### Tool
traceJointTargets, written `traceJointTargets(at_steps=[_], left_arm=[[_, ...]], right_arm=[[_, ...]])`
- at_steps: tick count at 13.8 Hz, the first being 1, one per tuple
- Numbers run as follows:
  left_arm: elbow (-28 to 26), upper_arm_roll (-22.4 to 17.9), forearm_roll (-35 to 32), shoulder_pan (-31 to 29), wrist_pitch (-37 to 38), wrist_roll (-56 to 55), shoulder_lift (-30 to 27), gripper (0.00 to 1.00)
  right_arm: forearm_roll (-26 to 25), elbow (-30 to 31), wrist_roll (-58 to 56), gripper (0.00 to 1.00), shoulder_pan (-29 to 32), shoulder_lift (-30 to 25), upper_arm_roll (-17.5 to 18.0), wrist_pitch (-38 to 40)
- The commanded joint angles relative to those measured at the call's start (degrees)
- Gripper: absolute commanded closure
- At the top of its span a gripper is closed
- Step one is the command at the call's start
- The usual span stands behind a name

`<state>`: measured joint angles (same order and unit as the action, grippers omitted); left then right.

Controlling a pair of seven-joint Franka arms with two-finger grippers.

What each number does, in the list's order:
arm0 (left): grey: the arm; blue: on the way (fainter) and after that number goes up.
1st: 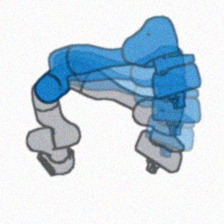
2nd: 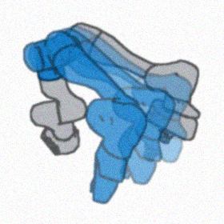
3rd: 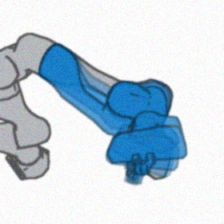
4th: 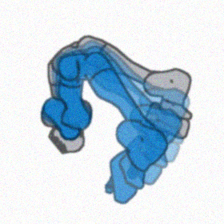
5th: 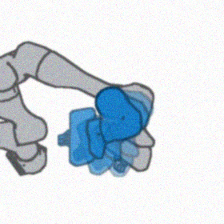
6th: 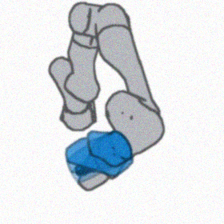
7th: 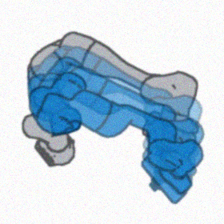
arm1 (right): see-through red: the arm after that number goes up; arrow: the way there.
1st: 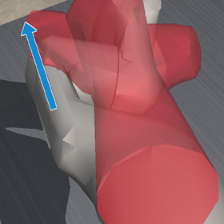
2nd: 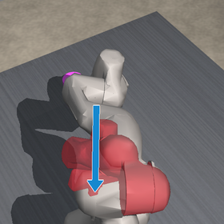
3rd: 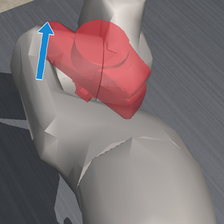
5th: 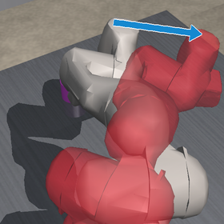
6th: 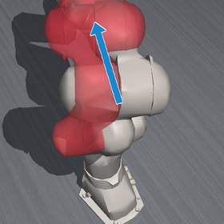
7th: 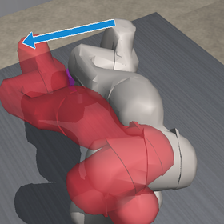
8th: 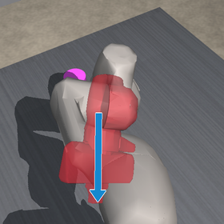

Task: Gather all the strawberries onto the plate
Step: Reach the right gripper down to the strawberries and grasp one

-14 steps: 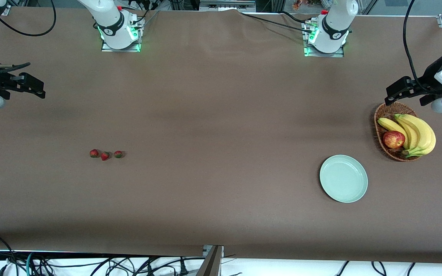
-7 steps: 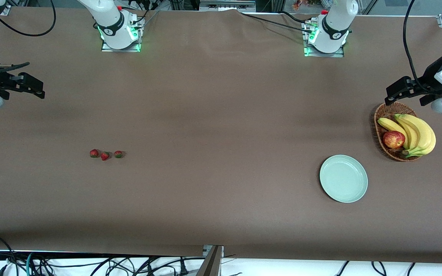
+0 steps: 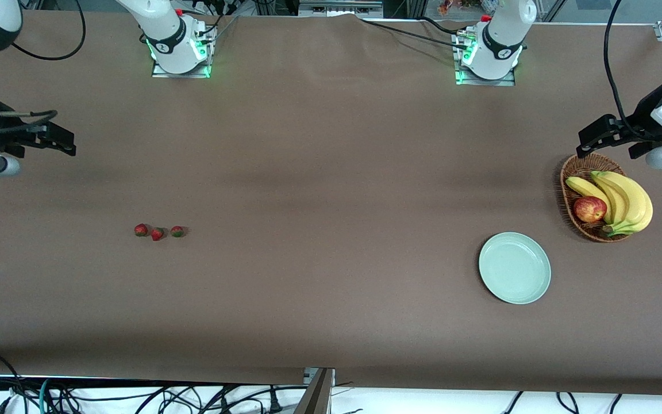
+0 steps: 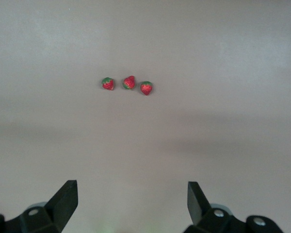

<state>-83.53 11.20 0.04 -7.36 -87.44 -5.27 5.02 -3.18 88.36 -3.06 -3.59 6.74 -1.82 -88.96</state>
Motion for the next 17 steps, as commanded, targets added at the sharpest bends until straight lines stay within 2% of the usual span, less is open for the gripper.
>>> traceJointTargets(at_steps=[1,7,11,17], left_arm=[[2.06,0.13,-0.13,-0.02,0.61,0.44,0.87,0.0],[2.06,0.22,-0.13,-0.02,0.61,0.44,0.87,0.0],[2.06,0.13,-0.13,-0.02,0.61,0.44,0.87,0.0],[2.06,0.22,-0.13,-0.02,0.61,0.44,0.87,0.0]], right_arm=[[0.28,-1.61,0.42,0.0,-1.51,2.99,-0.11,0.54],[1.5,-0.91,1.3,0.0,-4.05,11.96,-0.03,-8.75],[2.65,3.38,1.57,0.0,-4.5,18.29,-0.03,-22.01],[2.92,12.52,1.48,0.0,-6.26,23.05,-0.03,-40.04]])
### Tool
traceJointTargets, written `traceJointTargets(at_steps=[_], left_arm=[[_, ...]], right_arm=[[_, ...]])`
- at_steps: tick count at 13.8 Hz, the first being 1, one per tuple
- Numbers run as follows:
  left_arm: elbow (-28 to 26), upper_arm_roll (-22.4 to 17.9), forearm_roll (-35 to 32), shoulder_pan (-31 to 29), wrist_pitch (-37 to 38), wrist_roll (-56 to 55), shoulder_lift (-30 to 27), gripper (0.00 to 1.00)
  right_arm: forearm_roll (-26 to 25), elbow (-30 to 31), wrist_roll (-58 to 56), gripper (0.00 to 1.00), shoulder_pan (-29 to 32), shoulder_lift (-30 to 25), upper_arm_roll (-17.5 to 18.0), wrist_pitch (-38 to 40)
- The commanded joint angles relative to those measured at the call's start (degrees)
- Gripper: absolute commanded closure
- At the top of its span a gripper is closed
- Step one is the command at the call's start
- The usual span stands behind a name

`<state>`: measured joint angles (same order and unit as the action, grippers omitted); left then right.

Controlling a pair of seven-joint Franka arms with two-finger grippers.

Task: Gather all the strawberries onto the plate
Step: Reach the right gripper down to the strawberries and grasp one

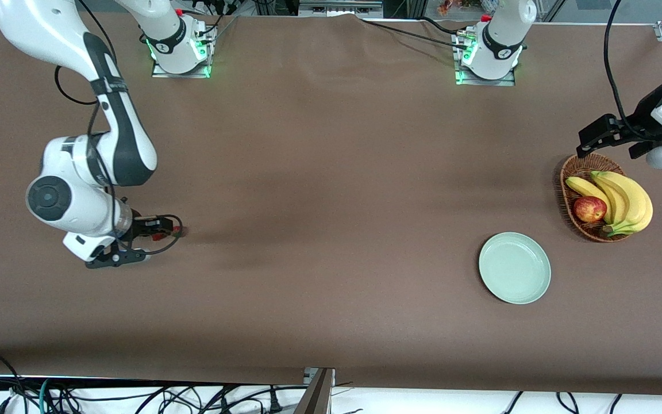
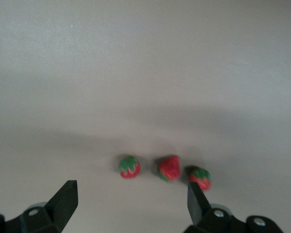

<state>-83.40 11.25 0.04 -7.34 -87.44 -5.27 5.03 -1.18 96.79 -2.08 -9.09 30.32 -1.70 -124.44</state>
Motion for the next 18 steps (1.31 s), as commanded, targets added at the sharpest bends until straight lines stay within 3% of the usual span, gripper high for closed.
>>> traceJointTargets(at_steps=[1,8,16,18], left_arm=[[1.93,0.18,-0.12,-0.04,0.61,0.44,0.86,0.0],[1.93,0.18,-0.12,-0.04,0.61,0.44,0.86,0.0],[1.93,0.27,-0.12,-0.04,0.61,0.44,0.86,0.0],[1.93,0.26,-0.12,-0.04,0.61,0.53,0.86,0.0]], right_arm=[[0.91,5.93,0.5,0.0,-0.92,-0.44,-0.15,-6.58],[1.0,13.94,0.58,0.0,-1.45,0.79,-0.06,-16.44],[1.0,14.91,0.58,0.0,-1.54,1.59,0.29,-17.15],[1.0,15.0,0.58,0.06,-1.54,1.59,0.29,-17.24]])
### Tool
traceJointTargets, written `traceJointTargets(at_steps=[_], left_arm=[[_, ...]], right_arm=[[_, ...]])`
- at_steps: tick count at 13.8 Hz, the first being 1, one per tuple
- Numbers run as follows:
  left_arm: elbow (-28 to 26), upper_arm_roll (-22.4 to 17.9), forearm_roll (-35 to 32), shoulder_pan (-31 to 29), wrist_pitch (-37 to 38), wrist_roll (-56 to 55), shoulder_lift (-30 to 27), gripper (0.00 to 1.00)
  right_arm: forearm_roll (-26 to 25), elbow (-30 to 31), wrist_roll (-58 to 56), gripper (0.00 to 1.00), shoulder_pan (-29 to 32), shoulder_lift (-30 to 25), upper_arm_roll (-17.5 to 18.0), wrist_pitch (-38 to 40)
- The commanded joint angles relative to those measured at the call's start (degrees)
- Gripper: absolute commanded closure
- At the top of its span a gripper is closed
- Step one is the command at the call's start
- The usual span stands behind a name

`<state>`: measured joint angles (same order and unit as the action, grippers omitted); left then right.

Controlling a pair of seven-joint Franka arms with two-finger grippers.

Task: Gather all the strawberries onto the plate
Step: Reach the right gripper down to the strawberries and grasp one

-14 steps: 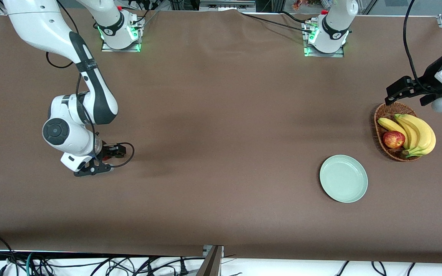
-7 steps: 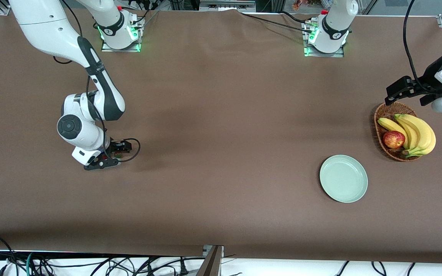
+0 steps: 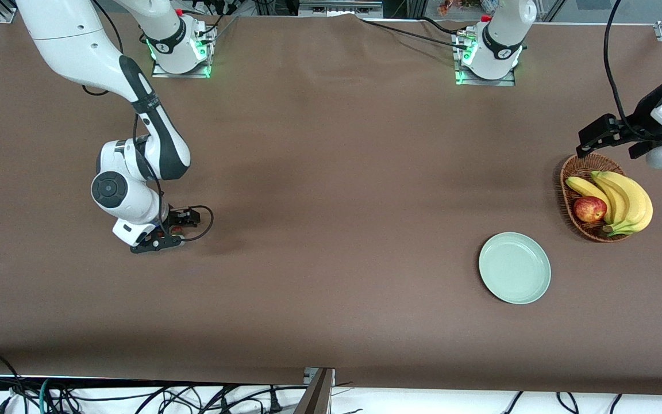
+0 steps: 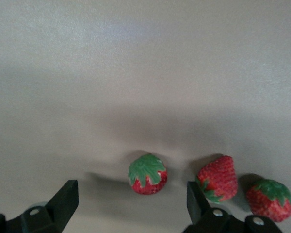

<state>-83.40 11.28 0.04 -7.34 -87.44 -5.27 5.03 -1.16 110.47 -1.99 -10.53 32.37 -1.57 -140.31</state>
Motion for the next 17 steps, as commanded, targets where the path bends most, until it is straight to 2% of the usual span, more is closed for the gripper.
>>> traceJointTargets(at_steps=[1,7,8,11,12,14,17], left_arm=[[2.01,0.23,-0.13,-0.04,0.61,0.53,0.86,0.0],[1.92,0.32,-0.04,-0.04,0.61,0.53,0.86,0.0],[2.01,0.32,-0.04,-0.04,0.61,0.53,0.86,0.0],[2.01,0.32,-0.04,-0.04,0.61,0.53,0.86,0.0],[2.01,0.32,-0.04,-0.04,0.61,0.53,0.86,0.0],[2.01,0.32,-0.04,-0.04,0.61,0.53,0.86,0.0],[2.01,0.32,-0.04,-0.04,0.61,0.53,0.86,0.0]], right_arm=[[0.99,1.58,0.5,0.15,-0.1,-0.46,0.16,-1.37],[0.99,1.59,0.5,0.77,-0.02,-0.2,0.16,-1.37],[1.07,1.59,0.5,0.84,-0.02,-0.2,0.16,-1.37],[0.99,0.8,0.5,0.88,-0.02,-0.46,0.16,-1.11],[1.51,-0.16,0.58,0.88,-0.1,-0.64,0.86,-0.85],[5.79,-2.01,2.58,0.88,-0.45,-0.64,4.19,-0.84],[6.35,-7.53,19.42,0.88,-8.07,1.37,5.08,-0.76]])
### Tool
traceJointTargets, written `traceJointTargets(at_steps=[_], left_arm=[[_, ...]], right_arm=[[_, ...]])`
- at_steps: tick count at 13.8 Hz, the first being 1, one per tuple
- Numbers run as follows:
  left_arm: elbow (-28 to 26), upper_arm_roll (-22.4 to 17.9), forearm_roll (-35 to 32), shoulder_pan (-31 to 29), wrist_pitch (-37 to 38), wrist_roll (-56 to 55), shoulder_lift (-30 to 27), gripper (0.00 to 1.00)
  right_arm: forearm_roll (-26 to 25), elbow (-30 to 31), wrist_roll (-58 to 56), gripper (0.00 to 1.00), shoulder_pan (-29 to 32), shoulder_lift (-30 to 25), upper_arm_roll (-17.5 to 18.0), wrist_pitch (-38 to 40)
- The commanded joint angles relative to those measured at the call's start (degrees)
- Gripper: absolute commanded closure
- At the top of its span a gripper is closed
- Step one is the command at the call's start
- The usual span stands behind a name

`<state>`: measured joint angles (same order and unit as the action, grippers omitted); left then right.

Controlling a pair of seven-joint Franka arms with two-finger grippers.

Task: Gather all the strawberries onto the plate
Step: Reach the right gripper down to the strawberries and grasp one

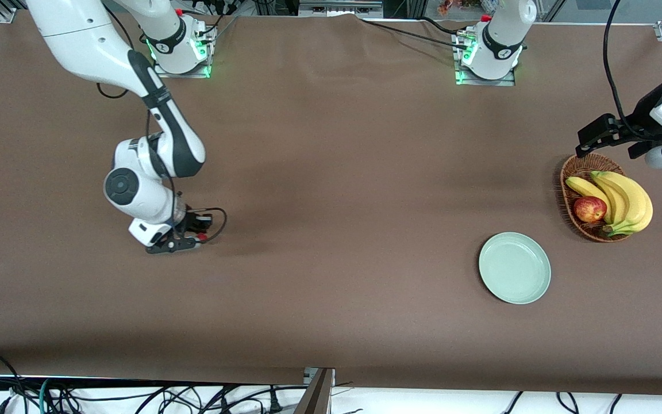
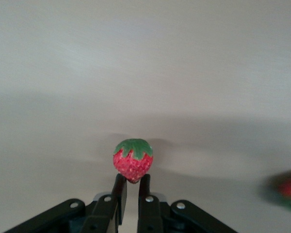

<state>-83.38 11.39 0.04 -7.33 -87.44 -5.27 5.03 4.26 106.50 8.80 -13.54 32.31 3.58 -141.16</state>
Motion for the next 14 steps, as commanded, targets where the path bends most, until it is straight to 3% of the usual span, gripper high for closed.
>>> traceJointTargets(at_steps=[1,8,14], left_arm=[[1.99,0.21,-0.04,-0.05,0.61,0.53,0.86,0.0],[1.99,0.47,-0.12,0.04,0.69,0.44,0.85,0.0],[2.08,0.73,-0.21,0.13,0.87,0.26,0.59,0.0]], right_arm=[[0.84,-5.76,14.18,0.88,-7.97,2.48,-0.15,0.1],[0.49,-19.64,43.56,0.88,-24.94,12.41,-0.5,-0.34],[0.58,-26.96,51.49,0.87,-30.76,17.78,-0.5,-0.78]])
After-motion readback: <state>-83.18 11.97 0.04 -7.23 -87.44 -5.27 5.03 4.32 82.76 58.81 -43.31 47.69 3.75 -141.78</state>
